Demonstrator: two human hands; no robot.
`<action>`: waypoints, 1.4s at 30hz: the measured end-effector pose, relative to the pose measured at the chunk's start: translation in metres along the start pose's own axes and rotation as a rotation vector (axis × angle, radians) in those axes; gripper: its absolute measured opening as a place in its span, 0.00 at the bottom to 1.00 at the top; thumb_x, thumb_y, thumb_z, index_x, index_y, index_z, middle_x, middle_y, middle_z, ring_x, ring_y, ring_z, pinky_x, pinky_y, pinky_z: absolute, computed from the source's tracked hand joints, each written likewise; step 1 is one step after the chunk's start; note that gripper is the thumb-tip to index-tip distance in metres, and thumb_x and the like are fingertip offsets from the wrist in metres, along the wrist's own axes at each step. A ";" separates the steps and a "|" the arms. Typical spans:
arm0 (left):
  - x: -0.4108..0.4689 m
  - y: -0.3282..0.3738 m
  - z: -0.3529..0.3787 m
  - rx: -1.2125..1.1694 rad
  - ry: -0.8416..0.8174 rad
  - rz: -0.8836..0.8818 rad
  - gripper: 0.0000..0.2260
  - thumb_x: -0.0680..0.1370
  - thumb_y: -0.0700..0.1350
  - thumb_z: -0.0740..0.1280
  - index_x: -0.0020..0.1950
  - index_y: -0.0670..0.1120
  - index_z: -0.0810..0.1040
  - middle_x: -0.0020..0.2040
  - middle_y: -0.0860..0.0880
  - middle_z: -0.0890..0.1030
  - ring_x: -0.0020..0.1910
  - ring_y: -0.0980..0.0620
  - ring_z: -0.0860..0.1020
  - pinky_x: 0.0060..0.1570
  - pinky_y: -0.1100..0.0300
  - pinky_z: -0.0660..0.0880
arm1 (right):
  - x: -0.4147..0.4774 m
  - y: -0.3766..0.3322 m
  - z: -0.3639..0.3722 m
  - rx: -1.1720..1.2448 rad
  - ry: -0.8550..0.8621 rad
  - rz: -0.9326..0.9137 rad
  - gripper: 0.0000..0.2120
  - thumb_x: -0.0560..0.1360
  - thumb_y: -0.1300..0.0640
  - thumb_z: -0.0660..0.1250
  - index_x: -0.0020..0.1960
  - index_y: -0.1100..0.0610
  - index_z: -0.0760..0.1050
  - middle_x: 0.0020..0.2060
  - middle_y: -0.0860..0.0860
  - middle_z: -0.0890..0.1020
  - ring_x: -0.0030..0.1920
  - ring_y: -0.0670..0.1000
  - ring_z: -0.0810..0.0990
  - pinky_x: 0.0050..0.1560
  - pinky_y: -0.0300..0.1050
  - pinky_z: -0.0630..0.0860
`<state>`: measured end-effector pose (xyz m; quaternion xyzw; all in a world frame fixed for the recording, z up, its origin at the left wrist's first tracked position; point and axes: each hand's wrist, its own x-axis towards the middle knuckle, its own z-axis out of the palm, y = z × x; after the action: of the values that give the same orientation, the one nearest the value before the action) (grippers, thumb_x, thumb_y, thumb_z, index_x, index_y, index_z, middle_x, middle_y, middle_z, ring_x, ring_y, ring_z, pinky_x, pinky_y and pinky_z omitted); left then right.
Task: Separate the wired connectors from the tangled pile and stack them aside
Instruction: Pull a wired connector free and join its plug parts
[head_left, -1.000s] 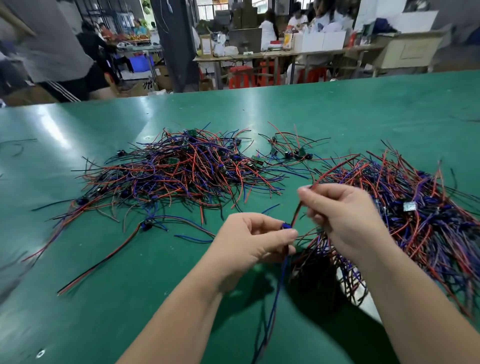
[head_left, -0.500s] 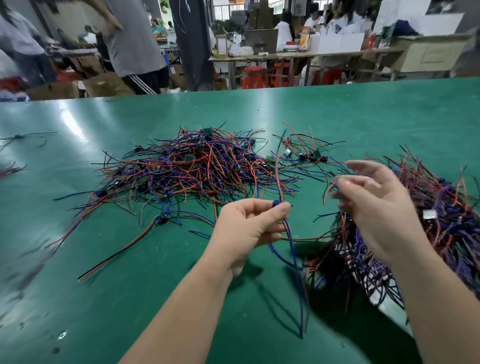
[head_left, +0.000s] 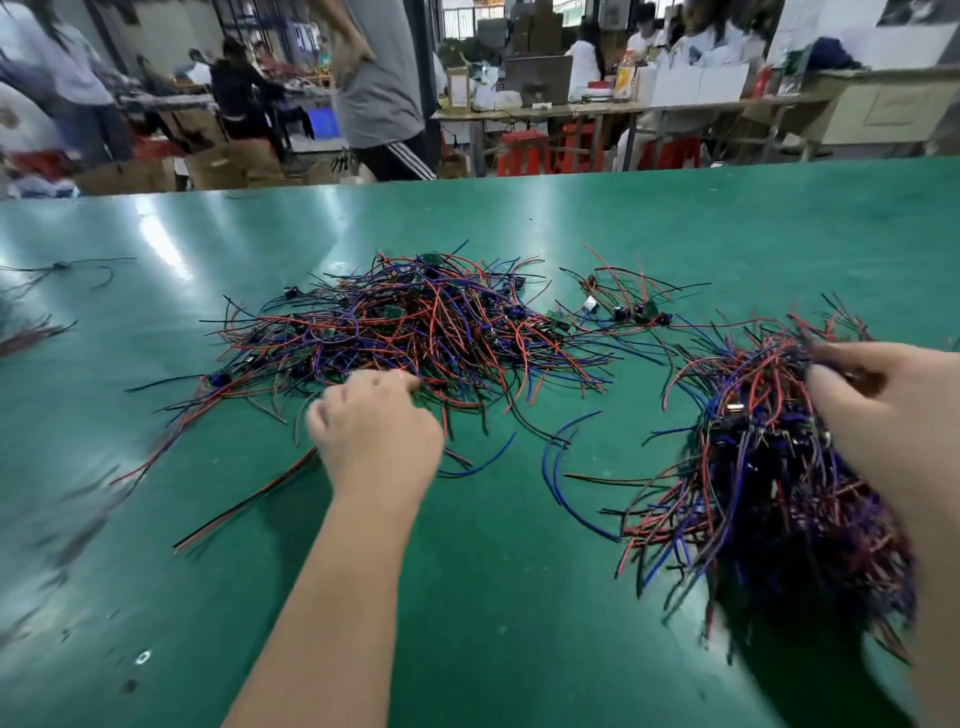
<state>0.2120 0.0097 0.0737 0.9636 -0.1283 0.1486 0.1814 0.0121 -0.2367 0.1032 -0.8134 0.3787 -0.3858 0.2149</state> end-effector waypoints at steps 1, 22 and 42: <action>0.005 -0.010 0.002 0.043 -0.087 -0.112 0.20 0.73 0.42 0.64 0.64 0.53 0.74 0.65 0.44 0.73 0.64 0.41 0.68 0.67 0.49 0.58 | 0.004 0.008 -0.002 -0.054 -0.031 0.069 0.14 0.73 0.54 0.66 0.57 0.55 0.81 0.45 0.56 0.84 0.40 0.57 0.80 0.44 0.47 0.79; -0.001 0.017 -0.035 -1.853 -0.256 -0.310 0.14 0.64 0.45 0.73 0.46 0.41 0.77 0.34 0.47 0.82 0.29 0.55 0.81 0.29 0.68 0.77 | -0.016 -0.039 0.010 0.649 -0.148 0.073 0.12 0.73 0.67 0.67 0.42 0.50 0.81 0.35 0.50 0.85 0.36 0.45 0.82 0.39 0.35 0.79; -0.054 0.064 -0.008 -1.494 -0.683 0.031 0.07 0.61 0.44 0.74 0.36 0.43 0.84 0.30 0.47 0.82 0.27 0.55 0.79 0.31 0.64 0.77 | -0.052 -0.062 0.049 1.082 -0.664 0.185 0.11 0.58 0.54 0.74 0.40 0.55 0.85 0.34 0.52 0.84 0.32 0.45 0.76 0.33 0.34 0.72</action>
<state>0.1410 -0.0343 0.0827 0.5792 -0.2549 -0.2749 0.7239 0.0575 -0.1551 0.0888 -0.6302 0.1122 -0.2297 0.7331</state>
